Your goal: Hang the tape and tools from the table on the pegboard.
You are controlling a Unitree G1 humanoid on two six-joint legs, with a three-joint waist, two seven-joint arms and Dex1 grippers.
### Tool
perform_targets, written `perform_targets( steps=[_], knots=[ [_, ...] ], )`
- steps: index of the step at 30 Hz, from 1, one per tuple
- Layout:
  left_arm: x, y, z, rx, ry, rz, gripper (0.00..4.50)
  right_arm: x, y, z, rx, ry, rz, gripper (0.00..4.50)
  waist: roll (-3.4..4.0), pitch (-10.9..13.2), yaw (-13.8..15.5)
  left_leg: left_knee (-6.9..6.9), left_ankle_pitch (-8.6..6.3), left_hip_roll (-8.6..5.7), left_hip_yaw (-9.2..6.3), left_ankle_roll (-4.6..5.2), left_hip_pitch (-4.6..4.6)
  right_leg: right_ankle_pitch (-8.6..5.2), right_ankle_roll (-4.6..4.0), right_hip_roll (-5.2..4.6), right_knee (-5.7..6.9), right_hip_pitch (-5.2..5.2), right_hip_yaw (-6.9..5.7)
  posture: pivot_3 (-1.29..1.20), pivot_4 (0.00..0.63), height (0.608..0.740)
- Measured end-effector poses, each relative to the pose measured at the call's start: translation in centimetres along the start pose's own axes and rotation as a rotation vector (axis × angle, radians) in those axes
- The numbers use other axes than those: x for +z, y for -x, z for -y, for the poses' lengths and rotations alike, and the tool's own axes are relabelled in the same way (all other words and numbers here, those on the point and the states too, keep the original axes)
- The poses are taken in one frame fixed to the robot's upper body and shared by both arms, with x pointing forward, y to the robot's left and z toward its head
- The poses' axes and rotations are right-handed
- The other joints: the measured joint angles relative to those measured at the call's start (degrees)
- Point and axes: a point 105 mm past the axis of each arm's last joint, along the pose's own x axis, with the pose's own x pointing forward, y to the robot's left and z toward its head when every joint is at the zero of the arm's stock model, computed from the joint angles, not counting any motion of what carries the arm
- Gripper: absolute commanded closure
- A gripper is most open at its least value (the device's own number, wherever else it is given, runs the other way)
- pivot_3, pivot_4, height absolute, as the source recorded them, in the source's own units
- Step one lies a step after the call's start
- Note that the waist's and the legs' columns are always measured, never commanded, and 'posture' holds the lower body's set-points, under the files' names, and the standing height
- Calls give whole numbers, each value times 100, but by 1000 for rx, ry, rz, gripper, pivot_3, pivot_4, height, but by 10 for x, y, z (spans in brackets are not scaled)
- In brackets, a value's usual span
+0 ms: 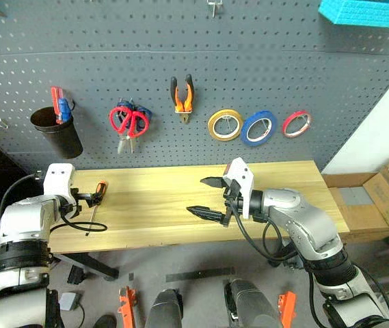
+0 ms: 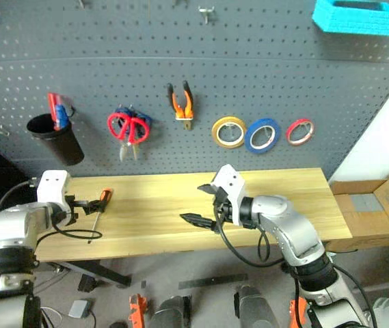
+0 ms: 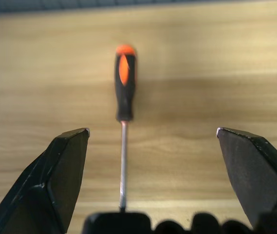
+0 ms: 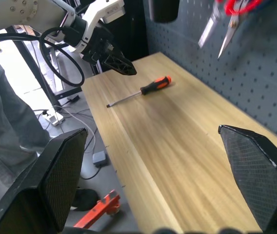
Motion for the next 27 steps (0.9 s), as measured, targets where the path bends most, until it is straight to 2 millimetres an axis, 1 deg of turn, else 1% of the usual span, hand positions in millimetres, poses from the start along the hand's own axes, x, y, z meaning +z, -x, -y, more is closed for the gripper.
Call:
perform_targets(
  steps=[3, 4, 5, 8, 11, 16, 20, 22, 25, 27],
  knots=[
    [6, -3, -6, -12, 30, -5, 7, 2, -1, -4, 3, -22, 10, 0, -7, 133, 41, -4, 0, 2, -2, 1, -49, -6, -5, 4, 4, -41, -6, -35, 303, 740],
    [8, -5, -7, -15, 30, -10, 7, 4, -3, -6, 4, -35, 24, 0, -7, 173, 55, -3, 0, 1, -3, 1, -77, 3, 12, 5, 9, -67, -6, -35, 311, 740],
    [11, -6, -7, -23, 32, -9, 7, 5, -3, -5, -8, -43, 32, 0, -14, 211, 70, -2, -1, 1, -3, 1, -88, 7, 28, 5, 15, -79, -6, -35, 315, 740],
    [17, -9, -4, -37, 14, -8, 7, 12, -5, -1, -51, -50, 63, 0, -25, 290, 111, 14, -2, -1, 0, -1, -147, 1, 36, 4, 50, -149, -2, -36, 325, 740],
    [22, -11, -4, -40, 19, -4, 7, 17, -5, 3, -81, -46, 79, 0, -37, 364, 131, 17, -3, -1, -3, -2, -153, -7, 32, 4, 64, -160, -5, -33, 338, 740],
    [24, -17, -7, 2, -8, -7, 7, 16, -5, 6, -111, -51, 74, 0, -43, 484, 160, 22, -2, 0, -4, -2, -153, -10, 31, 5, 79, -166, -5, -28, 348, 740],
    [34, -20, -24, 123, -10, 35, 7, 11, -4, 4, -117, -65, 59, 0, -53, 540, 173, 23, -2, 0, -4, -2, -159, -9, 32, 5, 78, -172, -5, -29, 352, 740],
    [43, -20, -31, 176, -14, 69, 7, 10, -4, 4, -118, -67, 57, 0, -55, 556, 177, 22, -2, 0, -3, -2, -161, -11, 34, 5, 77, -173, -6, -30, 355, 740],
    [55, -20, -34, 218, -19, 124, 7, 10, -4, 5, -128, -70, 56, 0, -57, 583, 181, 20, -2, -1, -2, -3, -164, -12, 36, 4, 75, -175, -6, -25, 358, 740],
    [61, -21, -31, 220, -14, 149, 7, 10, -4, 5, -130, -73, 53, 0, -61, 603, 189, 20, -2, -1, -2, -3, -164, -12, 36, 4, 76, -176, -6, -26, 362, 740]
  ],
)
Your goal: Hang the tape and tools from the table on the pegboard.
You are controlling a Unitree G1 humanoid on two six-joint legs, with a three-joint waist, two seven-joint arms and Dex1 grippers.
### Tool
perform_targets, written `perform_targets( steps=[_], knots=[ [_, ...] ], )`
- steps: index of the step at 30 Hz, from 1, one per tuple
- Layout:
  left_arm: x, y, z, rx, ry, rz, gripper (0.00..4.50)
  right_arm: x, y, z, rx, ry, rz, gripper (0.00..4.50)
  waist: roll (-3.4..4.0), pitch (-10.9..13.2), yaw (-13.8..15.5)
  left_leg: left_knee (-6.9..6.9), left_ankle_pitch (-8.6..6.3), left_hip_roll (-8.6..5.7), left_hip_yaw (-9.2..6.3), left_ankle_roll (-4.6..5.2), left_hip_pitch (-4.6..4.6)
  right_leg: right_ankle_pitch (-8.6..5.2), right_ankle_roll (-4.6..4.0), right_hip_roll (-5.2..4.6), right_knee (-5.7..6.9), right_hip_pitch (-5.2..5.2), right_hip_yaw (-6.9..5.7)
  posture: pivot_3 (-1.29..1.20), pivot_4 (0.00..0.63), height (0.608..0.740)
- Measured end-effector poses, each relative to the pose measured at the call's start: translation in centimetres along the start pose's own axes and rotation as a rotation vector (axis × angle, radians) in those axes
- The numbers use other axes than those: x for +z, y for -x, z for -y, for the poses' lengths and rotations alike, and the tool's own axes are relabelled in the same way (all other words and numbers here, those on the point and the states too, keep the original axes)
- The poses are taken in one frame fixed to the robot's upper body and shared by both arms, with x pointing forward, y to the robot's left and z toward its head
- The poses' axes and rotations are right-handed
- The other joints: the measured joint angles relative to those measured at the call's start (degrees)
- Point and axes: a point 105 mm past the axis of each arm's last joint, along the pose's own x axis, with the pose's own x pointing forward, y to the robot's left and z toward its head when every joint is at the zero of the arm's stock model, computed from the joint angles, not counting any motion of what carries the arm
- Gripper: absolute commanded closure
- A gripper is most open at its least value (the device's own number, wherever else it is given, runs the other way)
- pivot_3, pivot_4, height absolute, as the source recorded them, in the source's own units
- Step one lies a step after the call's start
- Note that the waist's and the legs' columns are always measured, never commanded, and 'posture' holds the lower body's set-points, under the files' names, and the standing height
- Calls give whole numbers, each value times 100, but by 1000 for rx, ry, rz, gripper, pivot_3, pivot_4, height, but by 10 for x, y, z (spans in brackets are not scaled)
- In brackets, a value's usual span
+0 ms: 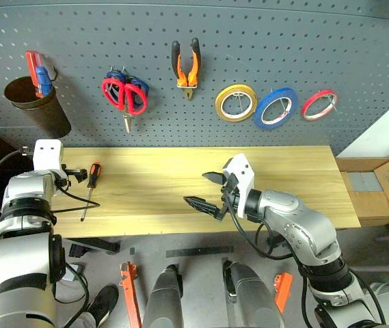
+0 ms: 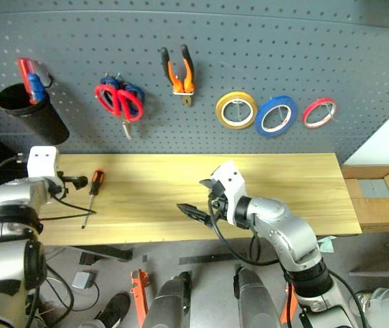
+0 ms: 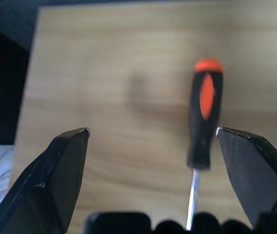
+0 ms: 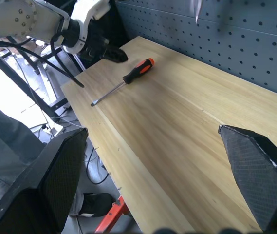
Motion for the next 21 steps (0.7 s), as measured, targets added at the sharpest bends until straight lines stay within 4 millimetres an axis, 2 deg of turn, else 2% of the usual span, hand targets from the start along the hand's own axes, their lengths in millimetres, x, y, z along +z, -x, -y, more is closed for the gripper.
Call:
perform_targets(
  steps=[4, 9, 16, 21],
  knots=[
    [1, -5, 12, -27, 6, 7, 7, 3, 0, -3, 3, 3, 6, 0, -1, 40, -1, -1, 0, 0, 2, 0, -1, 0, 1, 0, 0, -3, 1, -29, 371, 740],
    [-8, -9, 25, -66, -3, -34, 7, 3, -1, -3, -9, -2, 0, 0, 1, 103, -14, -2, 0, 0, 3, 0, -3, -1, 1, 1, 1, -6, 2, -31, 393, 740],
    [-16, -10, 22, -45, 1, -66, 7, 5, 1, -5, -21, -1, -5, 0, -2, 206, -15, -3, 0, 1, 3, -1, -12, -1, 3, 0, 1, -17, 2, -34, 406, 740],
    [-9, -9, 15, 1, -25, -30, 7, 5, 1, -7, -26, -9, -5, 0, -5, 273, -13, -3, 0, 1, 5, -2, -14, -2, 4, 0, 3, -21, 3, -35, 418, 740]
  ],
)
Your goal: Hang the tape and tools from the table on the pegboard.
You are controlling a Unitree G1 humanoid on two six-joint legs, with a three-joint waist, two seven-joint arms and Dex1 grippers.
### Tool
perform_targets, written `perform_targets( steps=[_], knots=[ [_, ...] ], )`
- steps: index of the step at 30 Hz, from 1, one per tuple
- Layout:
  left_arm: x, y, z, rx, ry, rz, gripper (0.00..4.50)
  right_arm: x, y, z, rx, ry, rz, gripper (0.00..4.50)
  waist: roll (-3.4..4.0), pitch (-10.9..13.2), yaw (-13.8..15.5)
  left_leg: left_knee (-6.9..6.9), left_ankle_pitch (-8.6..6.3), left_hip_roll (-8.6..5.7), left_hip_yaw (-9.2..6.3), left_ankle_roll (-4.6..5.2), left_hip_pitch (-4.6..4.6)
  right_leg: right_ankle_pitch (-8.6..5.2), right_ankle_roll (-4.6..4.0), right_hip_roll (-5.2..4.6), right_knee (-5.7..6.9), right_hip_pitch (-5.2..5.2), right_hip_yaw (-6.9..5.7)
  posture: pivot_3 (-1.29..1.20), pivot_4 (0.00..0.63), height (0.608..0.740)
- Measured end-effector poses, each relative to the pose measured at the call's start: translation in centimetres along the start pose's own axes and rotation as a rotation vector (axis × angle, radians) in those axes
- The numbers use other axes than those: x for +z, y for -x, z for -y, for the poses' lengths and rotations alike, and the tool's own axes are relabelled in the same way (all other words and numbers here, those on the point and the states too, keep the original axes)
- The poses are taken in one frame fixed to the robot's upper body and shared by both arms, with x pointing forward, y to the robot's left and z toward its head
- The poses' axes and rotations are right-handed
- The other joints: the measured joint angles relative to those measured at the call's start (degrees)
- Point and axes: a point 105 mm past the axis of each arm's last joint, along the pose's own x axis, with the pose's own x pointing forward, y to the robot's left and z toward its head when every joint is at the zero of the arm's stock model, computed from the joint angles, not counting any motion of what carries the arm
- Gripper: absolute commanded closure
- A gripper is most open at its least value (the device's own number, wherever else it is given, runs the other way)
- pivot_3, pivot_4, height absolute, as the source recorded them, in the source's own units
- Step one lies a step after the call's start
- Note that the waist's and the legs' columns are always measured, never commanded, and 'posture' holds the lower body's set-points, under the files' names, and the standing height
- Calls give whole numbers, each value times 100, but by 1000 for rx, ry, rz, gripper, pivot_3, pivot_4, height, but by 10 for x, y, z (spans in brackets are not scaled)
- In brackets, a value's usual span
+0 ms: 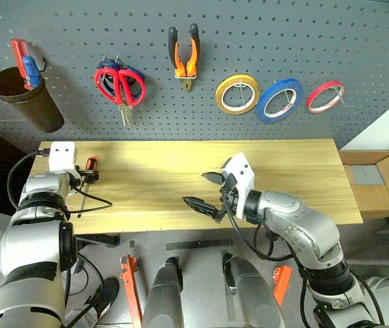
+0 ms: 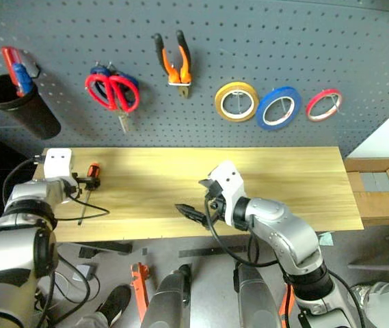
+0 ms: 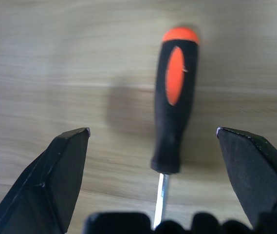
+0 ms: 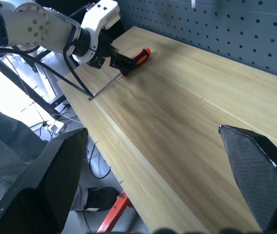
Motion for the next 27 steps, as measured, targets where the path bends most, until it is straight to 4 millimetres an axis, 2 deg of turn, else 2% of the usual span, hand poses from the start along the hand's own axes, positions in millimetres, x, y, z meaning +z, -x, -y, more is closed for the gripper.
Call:
perform_targets(
  steps=[5, 12, 24, 27],
  knots=[
    [8, 0, -1, 13, 1, 52, 7, 1, 1, -4, 6, -16, 4, 0, 3, 56, 2, -1, 0, 0, 3, -1, -10, 0, 0, -1, 1, -12, 2, -38, 425, 740],
    [7, 0, -2, -4, 137, 70, 7, 3, 3, -5, -6, -27, 4, 0, 3, 122, 0, -2, -1, 0, 4, -3, -14, -3, 4, -2, 0, -17, 2, -41, 440, 740],
    [16, 1, 5, -47, 107, 93, 7, 7, 4, -3, -18, -44, 14, 0, 7, 182, -2, -6, -5, 0, 7, -11, -18, -7, 12, -2, -4, -20, 3, -48, 447, 740],
    [16, 2, 7, -54, 24, 69, 7, 11, 3, -3, -20, -48, 22, 0, 9, 188, -4, -8, -6, 0, 7, -12, -19, -8, 13, -2, -5, -21, 5, -48, 447, 740]
  ],
)
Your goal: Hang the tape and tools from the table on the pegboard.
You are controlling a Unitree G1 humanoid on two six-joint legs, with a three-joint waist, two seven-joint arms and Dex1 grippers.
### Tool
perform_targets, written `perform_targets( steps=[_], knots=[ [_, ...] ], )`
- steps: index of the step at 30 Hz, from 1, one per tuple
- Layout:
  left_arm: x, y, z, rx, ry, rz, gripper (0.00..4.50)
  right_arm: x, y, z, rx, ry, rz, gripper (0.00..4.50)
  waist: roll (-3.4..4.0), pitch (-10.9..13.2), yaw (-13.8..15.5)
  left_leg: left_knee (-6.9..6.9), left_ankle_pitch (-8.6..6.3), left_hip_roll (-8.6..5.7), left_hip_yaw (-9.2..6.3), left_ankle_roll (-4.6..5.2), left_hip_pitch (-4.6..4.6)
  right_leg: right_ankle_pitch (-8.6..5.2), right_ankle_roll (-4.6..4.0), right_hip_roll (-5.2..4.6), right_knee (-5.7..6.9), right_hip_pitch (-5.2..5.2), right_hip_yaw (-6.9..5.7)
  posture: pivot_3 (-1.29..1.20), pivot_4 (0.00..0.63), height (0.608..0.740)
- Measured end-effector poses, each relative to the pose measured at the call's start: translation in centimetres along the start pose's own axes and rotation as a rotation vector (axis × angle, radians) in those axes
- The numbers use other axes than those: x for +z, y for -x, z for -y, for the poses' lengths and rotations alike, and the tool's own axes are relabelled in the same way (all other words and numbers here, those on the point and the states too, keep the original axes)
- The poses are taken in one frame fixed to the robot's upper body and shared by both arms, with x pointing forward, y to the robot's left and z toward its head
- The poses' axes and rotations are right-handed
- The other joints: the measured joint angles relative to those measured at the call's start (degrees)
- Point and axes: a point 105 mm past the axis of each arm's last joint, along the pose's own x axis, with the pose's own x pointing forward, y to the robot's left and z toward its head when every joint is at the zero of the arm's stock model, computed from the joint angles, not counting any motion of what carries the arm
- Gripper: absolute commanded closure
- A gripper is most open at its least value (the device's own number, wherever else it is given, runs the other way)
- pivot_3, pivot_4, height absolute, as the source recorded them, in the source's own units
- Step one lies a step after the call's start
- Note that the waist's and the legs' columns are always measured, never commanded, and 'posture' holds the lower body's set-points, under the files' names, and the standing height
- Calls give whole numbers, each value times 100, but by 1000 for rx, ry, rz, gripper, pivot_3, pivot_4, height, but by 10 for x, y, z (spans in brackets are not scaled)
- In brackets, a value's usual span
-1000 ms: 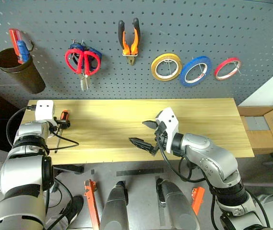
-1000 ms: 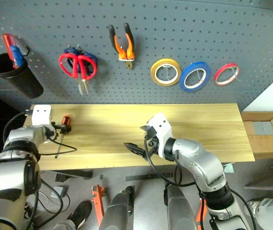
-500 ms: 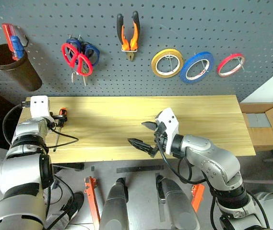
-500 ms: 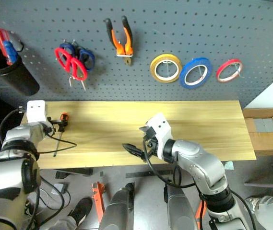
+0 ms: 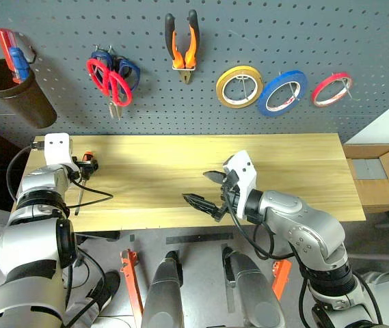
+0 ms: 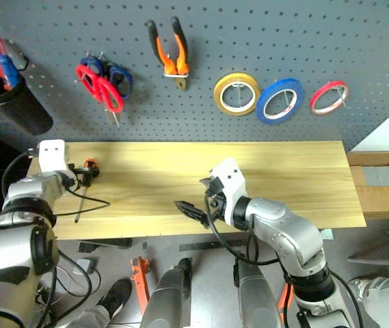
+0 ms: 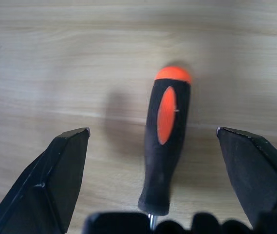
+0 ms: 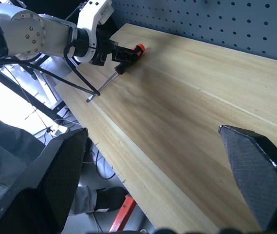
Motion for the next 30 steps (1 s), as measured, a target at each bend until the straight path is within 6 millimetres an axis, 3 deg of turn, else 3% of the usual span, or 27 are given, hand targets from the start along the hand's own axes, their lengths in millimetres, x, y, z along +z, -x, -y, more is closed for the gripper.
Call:
perform_targets(
  steps=[4, 10, 27, 30],
  knots=[
    [-5, 2, 2, -19, -22, -60, 7, 5, -1, -1, 7, 2, 13, 0, -1, 5, -7, -2, -1, 0, 0, -1, -1, -1, 1, 0, -2, -1, 0, -40, 450, 740],
    [-22, 11, -13, -17, -12, -192, 7, 7, 0, 1, -6, -1, 20, 0, 5, 33, -13, -9, -3, 0, 1, -5, -2, -7, 4, 0, -1, -6, 1, -33, 451, 740],
    [-14, 8, -4, -52, -7, -141, 7, 18, 0, 2, -10, -7, 46, 0, 1, 66, -9, -9, -5, -1, 1, -8, -9, -9, 6, -3, -9, -8, 1, -47, 455, 740],
    [-13, 8, -4, -54, -3, -137, 583, 18, 1, 2, -9, -7, 48, 0, 2, 69, -8, -10, -6, -1, 1, -10, -13, -9, 7, -3, -10, -12, 1, -49, 456, 740]
  ],
)
